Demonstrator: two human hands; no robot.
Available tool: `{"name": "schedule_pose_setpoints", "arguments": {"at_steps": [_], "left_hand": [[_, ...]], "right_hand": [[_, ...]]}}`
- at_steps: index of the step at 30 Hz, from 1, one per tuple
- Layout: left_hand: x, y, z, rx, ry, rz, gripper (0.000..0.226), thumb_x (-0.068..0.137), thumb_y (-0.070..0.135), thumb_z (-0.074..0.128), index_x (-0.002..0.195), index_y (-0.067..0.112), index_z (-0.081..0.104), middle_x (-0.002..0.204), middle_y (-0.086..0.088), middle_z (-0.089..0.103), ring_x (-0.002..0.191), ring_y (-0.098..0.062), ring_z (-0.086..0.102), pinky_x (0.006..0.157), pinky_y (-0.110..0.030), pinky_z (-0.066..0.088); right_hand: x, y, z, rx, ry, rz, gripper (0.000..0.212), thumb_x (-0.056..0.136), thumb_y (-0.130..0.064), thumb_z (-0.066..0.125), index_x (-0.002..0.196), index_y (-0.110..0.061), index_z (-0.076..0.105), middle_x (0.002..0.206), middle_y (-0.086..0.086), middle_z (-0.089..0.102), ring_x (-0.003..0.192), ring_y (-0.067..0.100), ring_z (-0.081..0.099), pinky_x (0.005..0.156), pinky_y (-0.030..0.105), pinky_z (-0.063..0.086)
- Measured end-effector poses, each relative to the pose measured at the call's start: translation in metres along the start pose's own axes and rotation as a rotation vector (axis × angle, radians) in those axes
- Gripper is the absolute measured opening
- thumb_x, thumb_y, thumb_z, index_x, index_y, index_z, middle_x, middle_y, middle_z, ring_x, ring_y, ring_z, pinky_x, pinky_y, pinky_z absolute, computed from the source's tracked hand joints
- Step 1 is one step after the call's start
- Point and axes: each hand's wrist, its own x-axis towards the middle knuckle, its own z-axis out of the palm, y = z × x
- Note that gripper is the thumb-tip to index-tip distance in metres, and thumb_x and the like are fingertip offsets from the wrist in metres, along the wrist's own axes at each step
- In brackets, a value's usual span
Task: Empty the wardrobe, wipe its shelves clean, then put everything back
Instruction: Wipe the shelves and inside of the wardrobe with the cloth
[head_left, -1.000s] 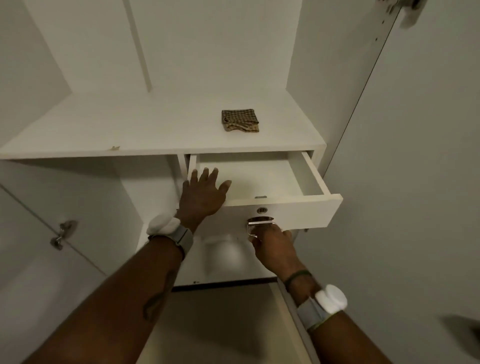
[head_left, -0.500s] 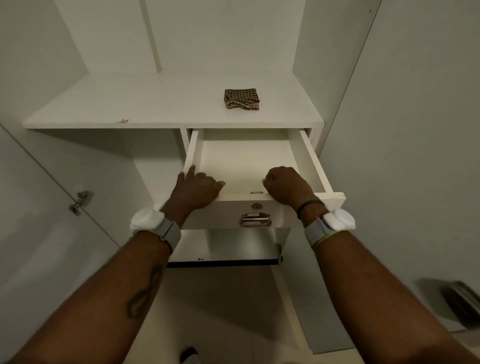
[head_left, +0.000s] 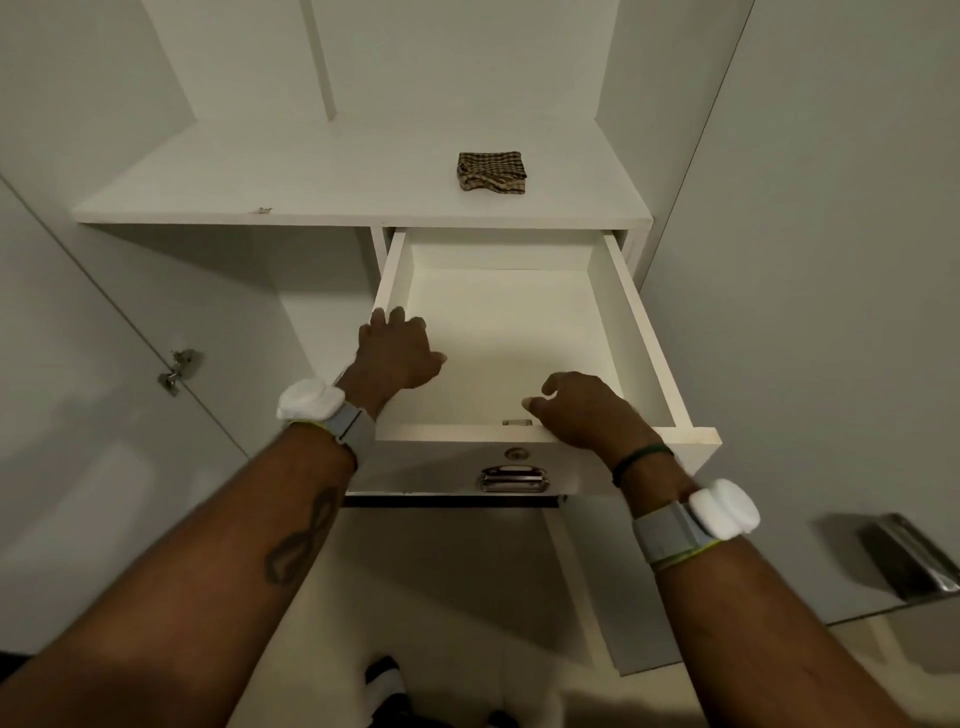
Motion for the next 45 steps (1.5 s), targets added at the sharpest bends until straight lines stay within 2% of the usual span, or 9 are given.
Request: {"name": "schedule_pose_setpoints", "arguments": {"at_steps": [5,10,15,22,28,32,35,40,45], "left_hand": [[0.012,-0.001,0.012,0.057,0.027,-0.042,0.068,0.093,0.049,0.055,0.147,0.012,0.038,0.165,-0.013,0.009,0.151,-0.043,0.002,0.122,-0.055,0.008],[-0.001,0.0,0.031,0.154,0.131,-0.013,0.053,0.086,0.041,0.058,0.128,0.009,0.057,0.154,-0.017,0.029,0.146,-0.046,0.012,0.119,-0.052,0.018],[-0.012,-0.006,0.033,0.159,0.131,0.019,0.058,0.087,0.043,0.057,0.132,0.007,0.055,0.153,-0.02,0.031,0.147,-0.048,0.008,0.121,-0.052,0.014],[-0.005,-0.008,0.017,0.107,0.026,-0.01,0.064,0.091,0.048,0.053,0.142,0.009,0.047,0.16,-0.018,0.023,0.15,-0.044,0.001,0.121,-0.052,0.012],[0.005,0.004,-0.001,0.123,0.136,-0.009,0.042,0.095,0.041,0.05,0.121,0.009,0.06,0.131,-0.012,0.053,0.123,-0.037,0.045,0.1,-0.043,0.041],[0.054,-0.004,-0.041,0.043,0.305,0.062,0.036,0.095,0.037,0.049,0.117,0.011,0.06,0.122,-0.008,0.058,0.112,-0.031,0.054,0.091,-0.04,0.046],[0.105,-0.013,-0.079,-0.036,0.328,0.137,0.042,0.096,0.039,0.05,0.127,0.012,0.057,0.129,-0.008,0.055,0.119,-0.031,0.051,0.097,-0.041,0.044],[0.188,-0.037,-0.117,-0.069,0.188,0.269,0.055,0.102,0.048,0.044,0.144,0.013,0.046,0.147,-0.008,0.046,0.136,-0.033,0.038,0.11,-0.044,0.035],[0.251,-0.068,-0.109,-0.043,0.057,0.246,0.053,0.105,0.053,0.026,0.155,0.035,0.032,0.164,0.005,0.025,0.151,-0.031,0.016,0.121,-0.048,0.014]], "right_hand": [[-0.012,0.006,0.011,-0.043,-0.048,0.02,0.058,0.097,-0.055,0.051,0.137,-0.013,0.054,0.141,0.01,0.054,0.13,0.032,0.048,0.108,0.044,0.041],[-0.018,0.005,0.011,-0.149,-0.129,0.014,0.062,0.097,-0.058,0.049,0.139,-0.012,0.051,0.143,0.01,0.053,0.13,0.032,0.048,0.108,0.043,0.041],[-0.018,-0.003,-0.003,-0.249,-0.265,-0.011,0.064,0.098,-0.059,0.05,0.136,-0.008,0.054,0.137,0.01,0.058,0.123,0.026,0.054,0.099,0.036,0.042],[0.019,-0.032,-0.019,-0.352,0.026,-0.073,0.072,0.097,-0.057,0.051,0.151,-0.014,0.032,0.156,0.015,0.027,0.144,0.043,0.023,0.111,0.058,0.034],[0.063,-0.053,-0.021,-0.395,0.139,-0.165,0.065,0.1,-0.05,0.05,0.151,-0.013,0.031,0.159,0.016,0.021,0.145,0.045,0.018,0.112,0.059,0.03],[0.112,-0.077,-0.044,-0.411,0.233,-0.204,0.061,0.099,-0.048,0.052,0.146,-0.014,0.036,0.153,0.014,0.029,0.138,0.042,0.029,0.107,0.056,0.036],[0.149,-0.1,-0.074,-0.391,0.312,-0.219,0.062,0.099,-0.046,0.051,0.15,-0.015,0.033,0.156,0.014,0.029,0.14,0.041,0.03,0.108,0.056,0.035],[0.223,-0.129,-0.107,-0.306,0.352,-0.192,0.063,0.1,-0.05,0.048,0.151,-0.016,0.032,0.158,0.011,0.03,0.142,0.038,0.029,0.111,0.058,0.031],[0.298,-0.147,-0.121,-0.257,0.361,-0.144,0.061,0.1,-0.054,0.043,0.147,-0.016,0.036,0.157,0.012,0.03,0.143,0.039,0.027,0.111,0.061,0.028]]}}
